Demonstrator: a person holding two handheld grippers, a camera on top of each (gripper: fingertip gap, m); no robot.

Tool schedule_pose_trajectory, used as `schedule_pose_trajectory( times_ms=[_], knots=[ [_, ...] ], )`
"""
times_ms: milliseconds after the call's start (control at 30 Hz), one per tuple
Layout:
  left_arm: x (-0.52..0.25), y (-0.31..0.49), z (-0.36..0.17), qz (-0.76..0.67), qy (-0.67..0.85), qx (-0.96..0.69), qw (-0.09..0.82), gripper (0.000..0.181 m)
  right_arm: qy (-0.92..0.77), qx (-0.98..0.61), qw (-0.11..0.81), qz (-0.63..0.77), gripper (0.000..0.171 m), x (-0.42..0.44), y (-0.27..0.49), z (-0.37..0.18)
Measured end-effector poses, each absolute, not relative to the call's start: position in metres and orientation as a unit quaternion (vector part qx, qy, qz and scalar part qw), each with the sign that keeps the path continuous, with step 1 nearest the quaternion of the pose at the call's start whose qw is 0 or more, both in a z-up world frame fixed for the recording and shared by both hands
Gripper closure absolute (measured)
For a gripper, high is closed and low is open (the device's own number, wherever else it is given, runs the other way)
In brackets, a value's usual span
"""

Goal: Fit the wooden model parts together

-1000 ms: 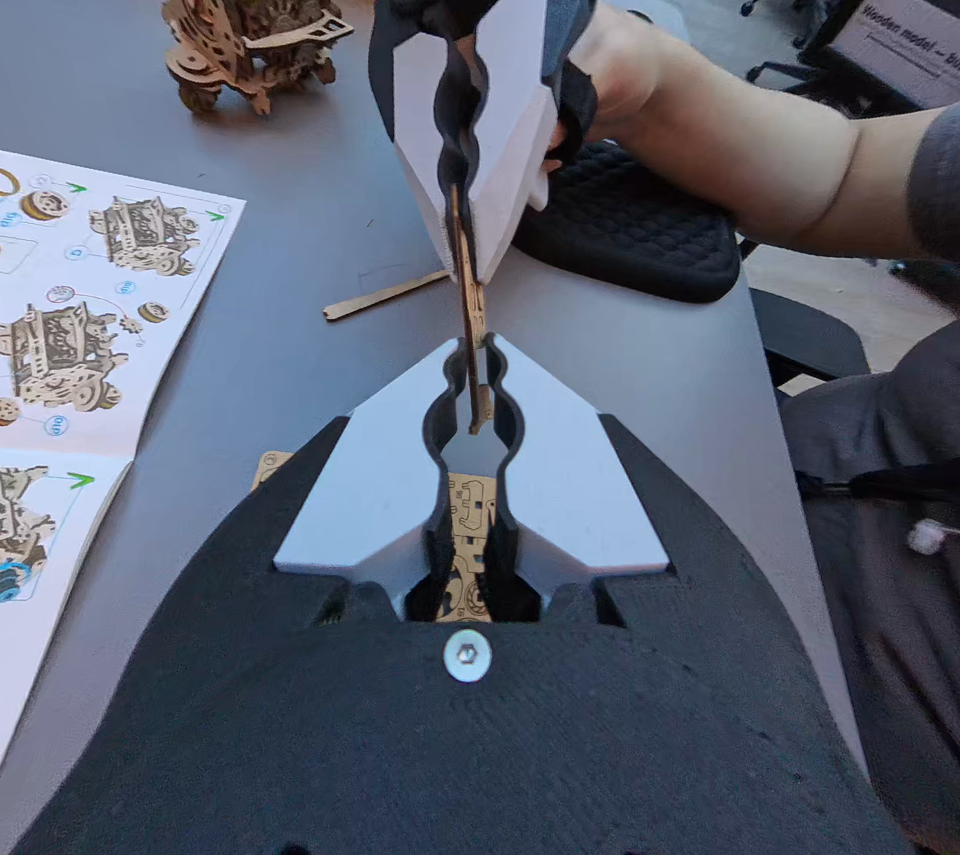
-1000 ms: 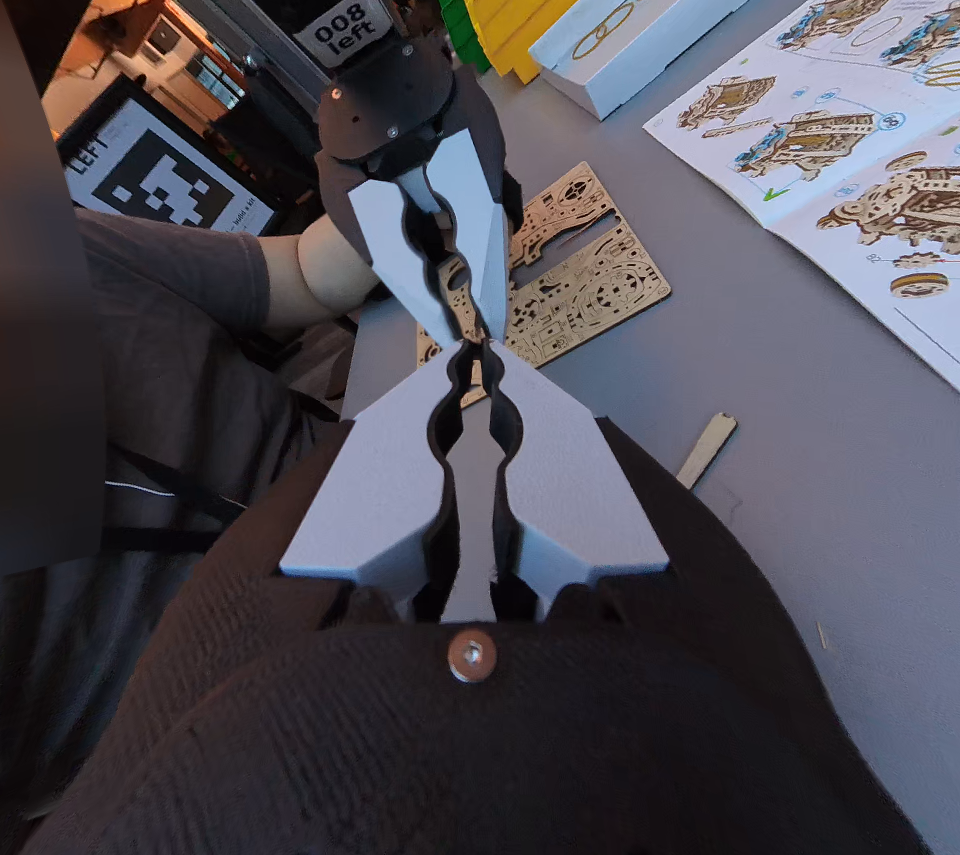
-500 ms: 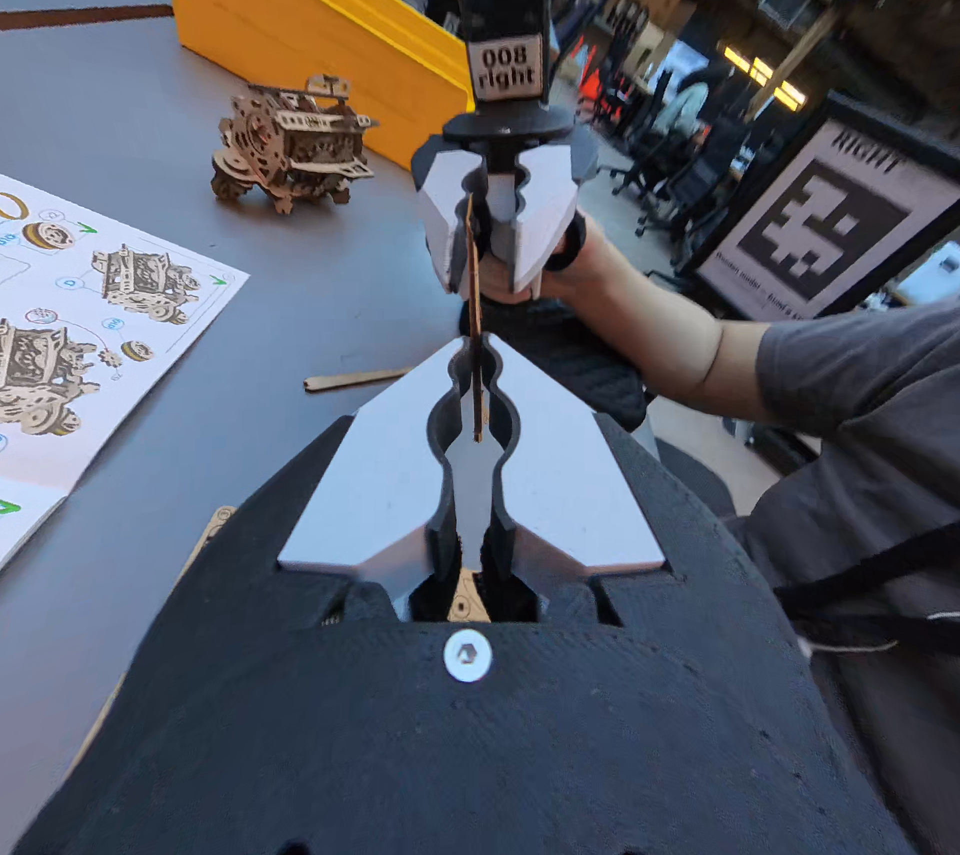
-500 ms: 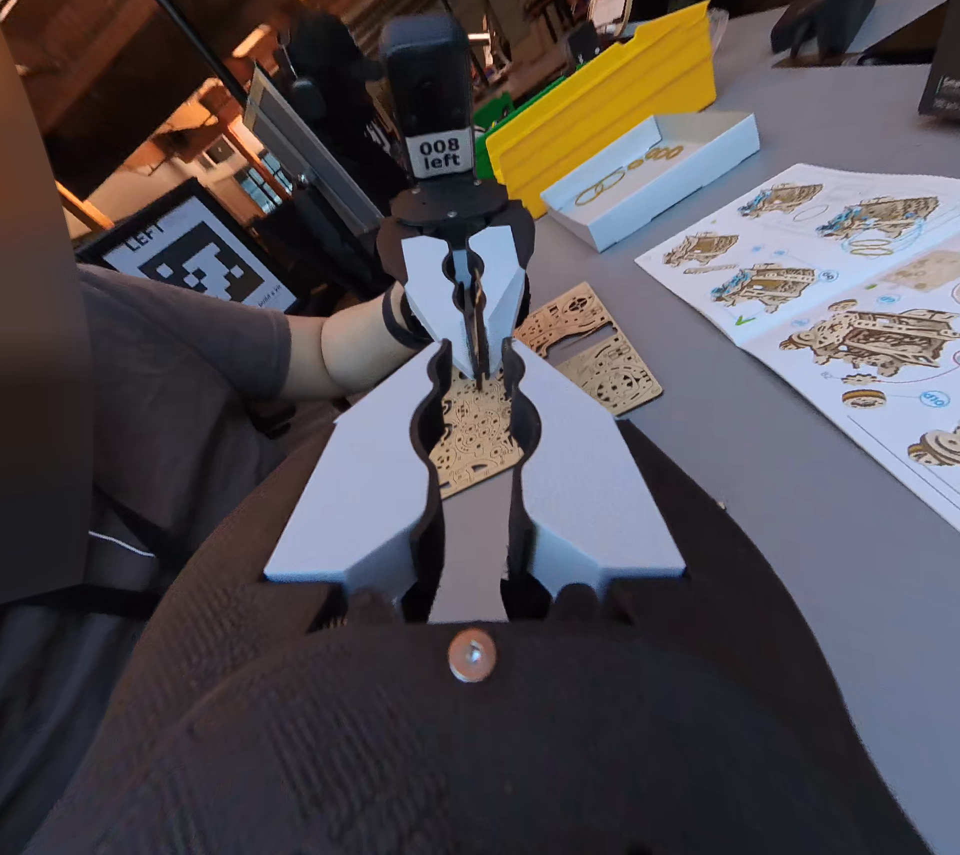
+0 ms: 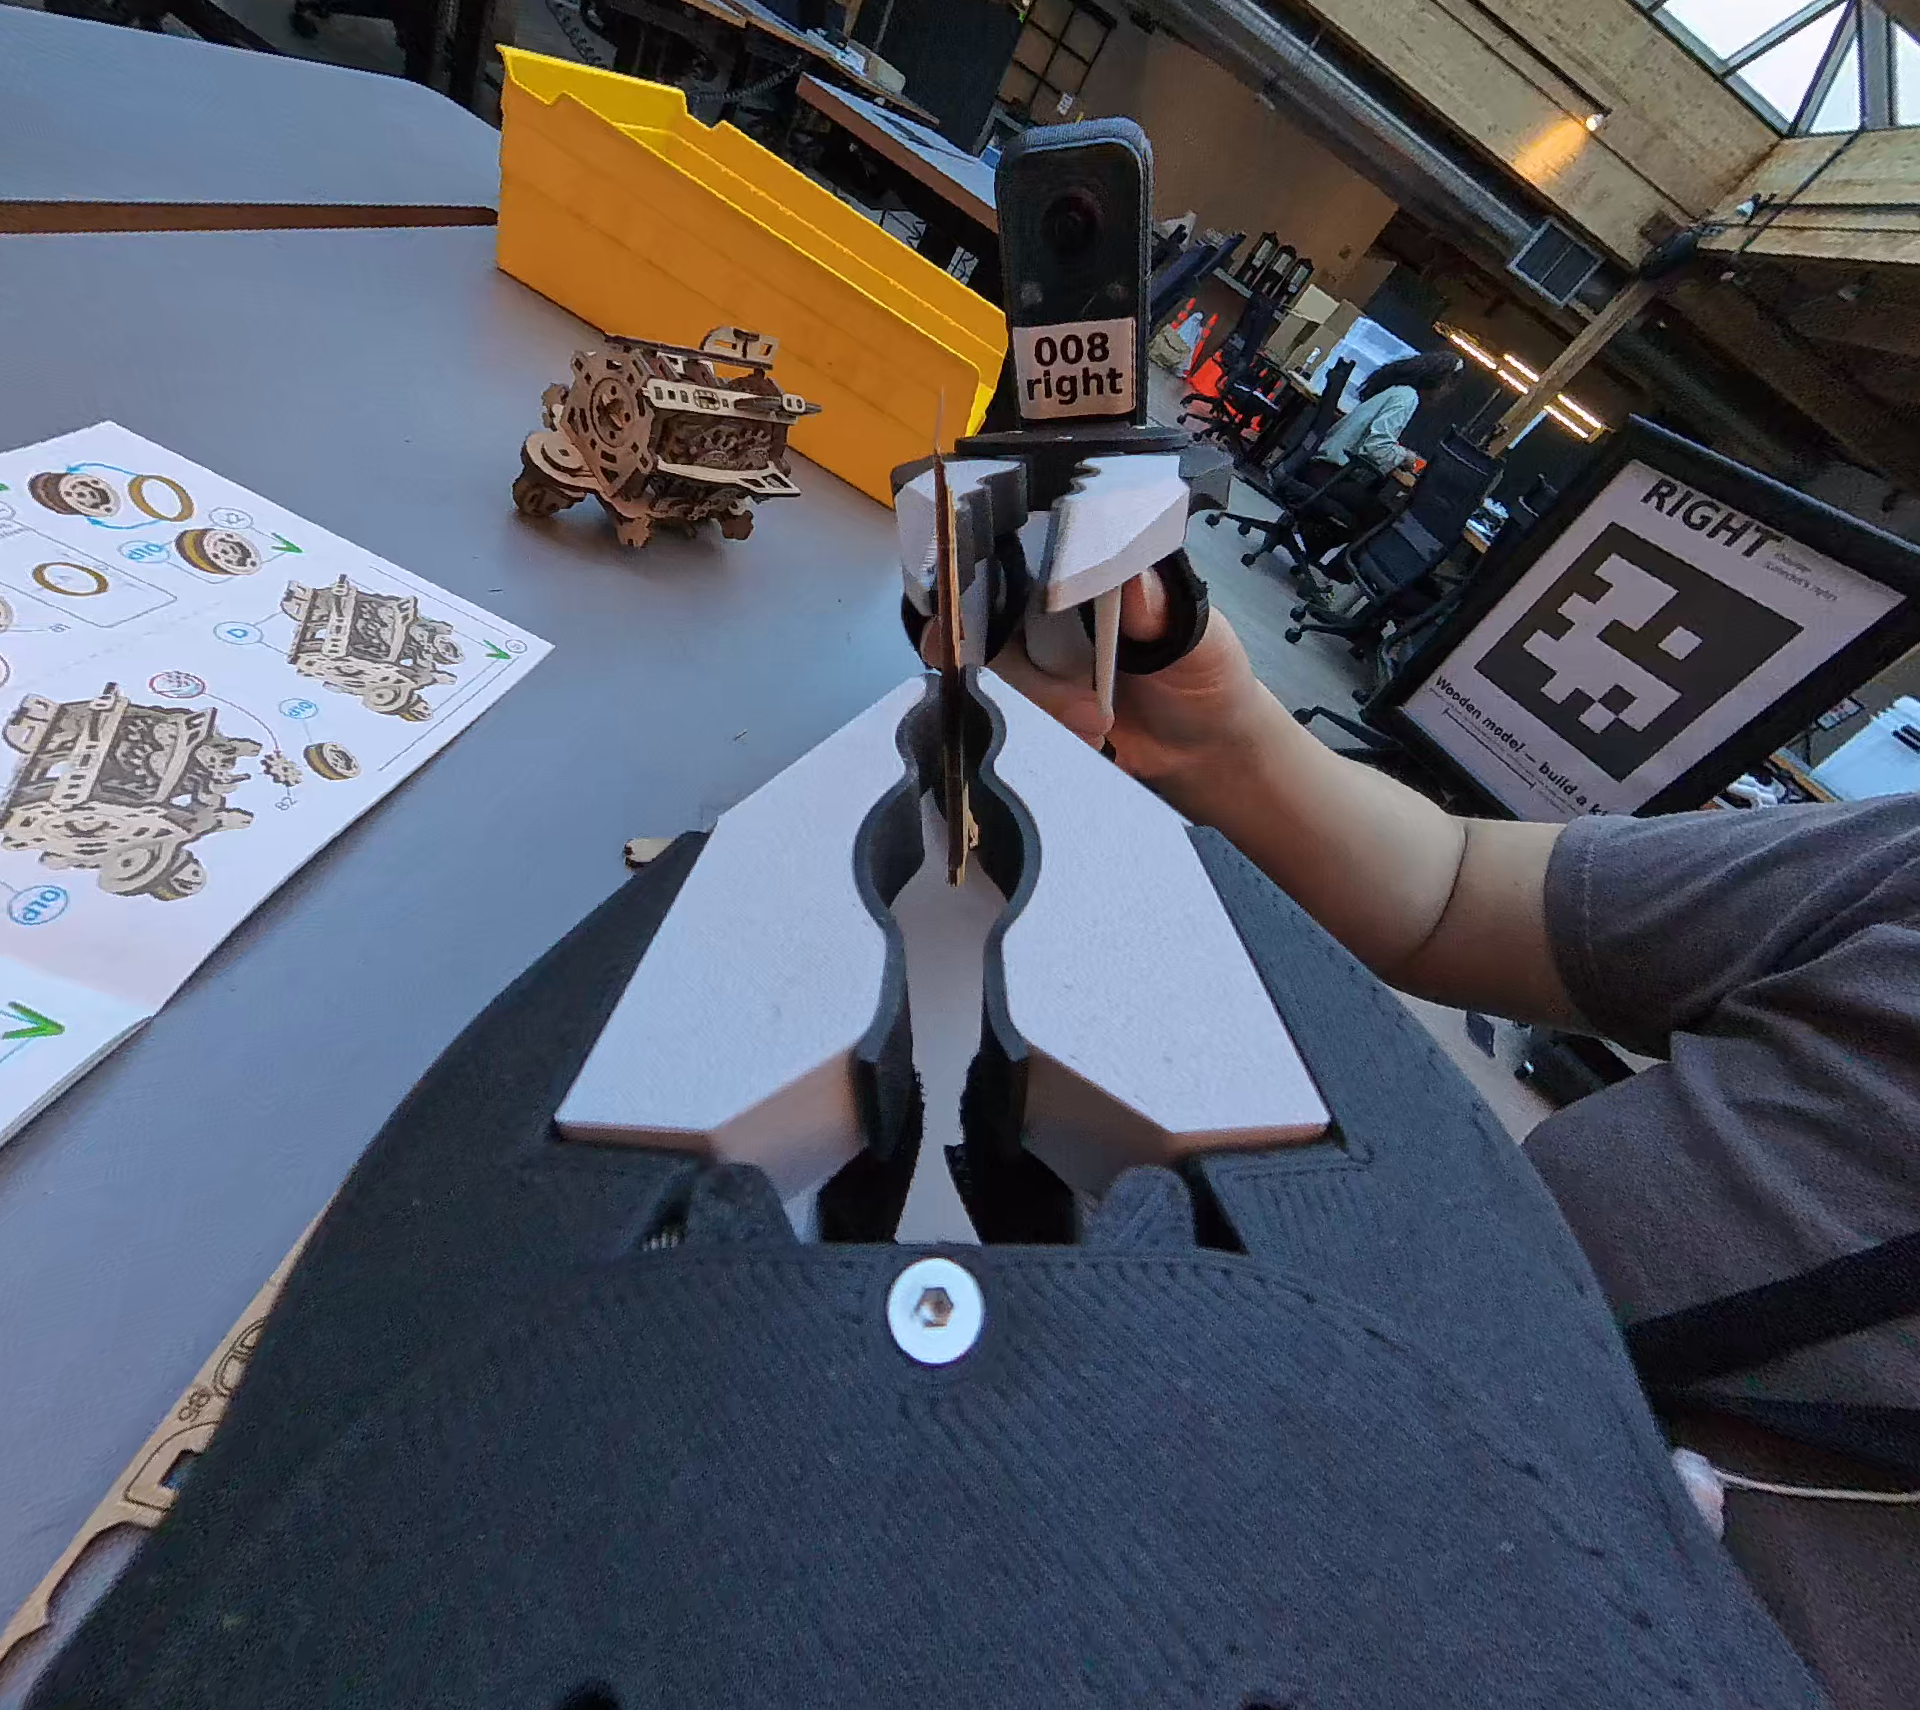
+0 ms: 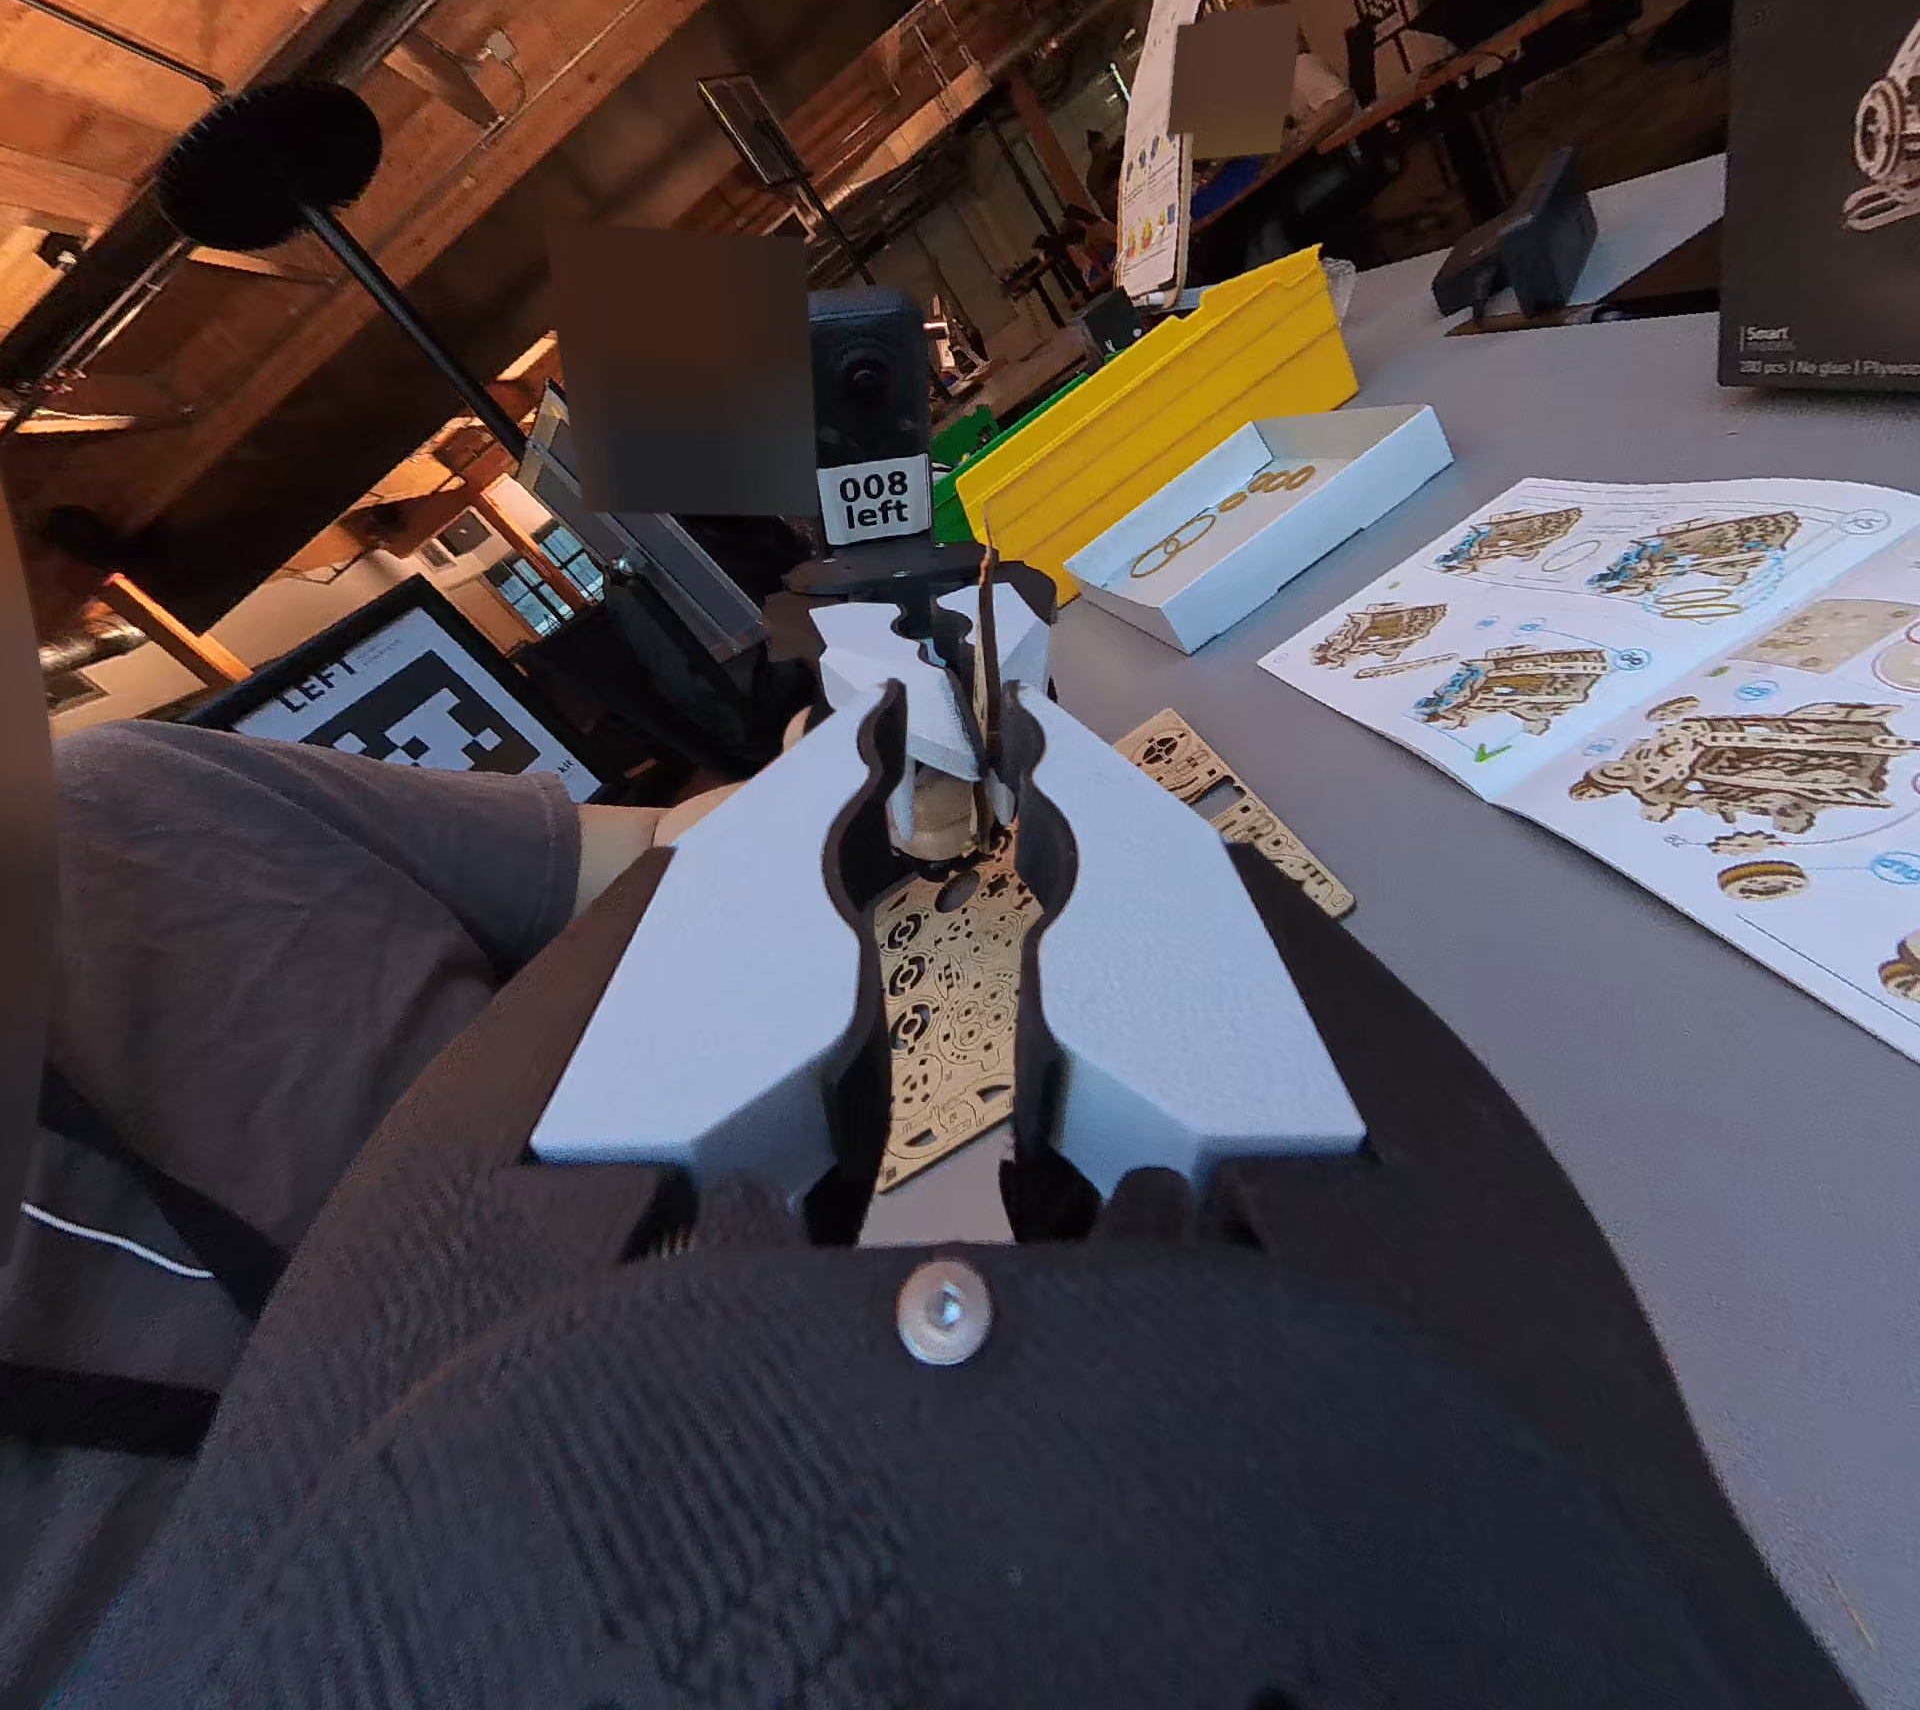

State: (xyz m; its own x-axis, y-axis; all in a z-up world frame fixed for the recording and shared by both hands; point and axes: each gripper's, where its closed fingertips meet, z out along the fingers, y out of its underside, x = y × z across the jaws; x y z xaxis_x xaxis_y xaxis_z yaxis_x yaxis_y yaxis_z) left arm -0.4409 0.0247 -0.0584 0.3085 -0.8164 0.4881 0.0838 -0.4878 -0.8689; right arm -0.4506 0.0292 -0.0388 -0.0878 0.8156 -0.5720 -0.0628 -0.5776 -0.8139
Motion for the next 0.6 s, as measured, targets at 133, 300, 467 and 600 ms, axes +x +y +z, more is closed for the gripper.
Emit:
schedule_pose_trajectory(
  times_ms=[133, 300, 467, 600],
  knots=[
    [-0.4391, 0.024, -0.0584, -0.526, 0.265, -0.684, 0.429, 0.181, -0.331, -0.598, 0.337, 0.647, 0.162, -0.4523, 0.0299, -0.0434],
    [-0.4371, 0.0235, -0.0584, -0.519, 0.269, -0.684, 0.436, 0.181, -0.325, -0.601, 0.341, 0.645, 0.17, -0.4513, 0.0326, -0.044],
    [-0.4375, 0.023, -0.0602, -0.512, 0.278, -0.683, 0.44, 0.178, -0.33, -0.603, 0.331, 0.647, 0.171, -0.451, 0.0302, -0.0462],
    [-0.4402, 0.0236, -0.0567, -0.503, 0.288, -0.675, 0.456, 0.178, -0.343, -0.603, 0.326, 0.643, 0.171, -0.4511, 0.0272, -0.049]
  ],
)
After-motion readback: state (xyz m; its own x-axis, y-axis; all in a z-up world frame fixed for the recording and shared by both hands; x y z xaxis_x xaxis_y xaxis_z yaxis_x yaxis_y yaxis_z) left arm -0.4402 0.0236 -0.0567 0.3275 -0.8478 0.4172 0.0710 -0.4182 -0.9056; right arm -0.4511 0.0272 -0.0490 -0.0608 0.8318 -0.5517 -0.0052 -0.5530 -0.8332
